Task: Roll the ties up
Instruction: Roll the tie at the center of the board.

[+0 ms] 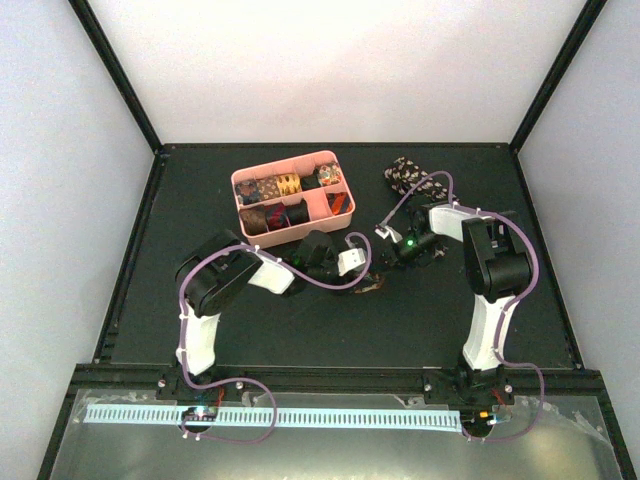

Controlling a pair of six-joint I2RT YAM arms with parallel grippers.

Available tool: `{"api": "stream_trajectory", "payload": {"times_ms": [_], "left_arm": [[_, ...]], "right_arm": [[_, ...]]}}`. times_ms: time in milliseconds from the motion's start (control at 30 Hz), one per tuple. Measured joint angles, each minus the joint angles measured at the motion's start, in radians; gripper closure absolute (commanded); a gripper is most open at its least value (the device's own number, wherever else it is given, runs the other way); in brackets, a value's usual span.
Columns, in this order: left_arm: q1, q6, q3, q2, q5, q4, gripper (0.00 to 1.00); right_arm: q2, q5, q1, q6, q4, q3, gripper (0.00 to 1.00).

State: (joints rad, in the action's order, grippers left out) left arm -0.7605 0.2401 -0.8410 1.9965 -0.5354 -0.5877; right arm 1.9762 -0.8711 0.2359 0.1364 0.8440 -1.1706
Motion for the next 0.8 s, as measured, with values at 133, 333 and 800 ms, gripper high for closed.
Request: {"api": "stream_trajectory", "payload": {"times_ms": [133,333,800], "left_arm": [[-0.001,0.009,-0.006,0.0,0.018,0.023,0.72],[-0.032,0.085,-0.059,-0.008,0.071,0.138,0.8],[-0.047,0.121,-0.121,-0.006,0.113,0.26,0.81]], "right_arm": [[0.0,0.0,-0.002,0.002,0.0,0.002,0.83],[0.006,0.05,-0.052,0.019,0.047,-0.006,0.48],[0.005,0.032,-0.113,0.003,0.058,-0.003,0.27]]}}
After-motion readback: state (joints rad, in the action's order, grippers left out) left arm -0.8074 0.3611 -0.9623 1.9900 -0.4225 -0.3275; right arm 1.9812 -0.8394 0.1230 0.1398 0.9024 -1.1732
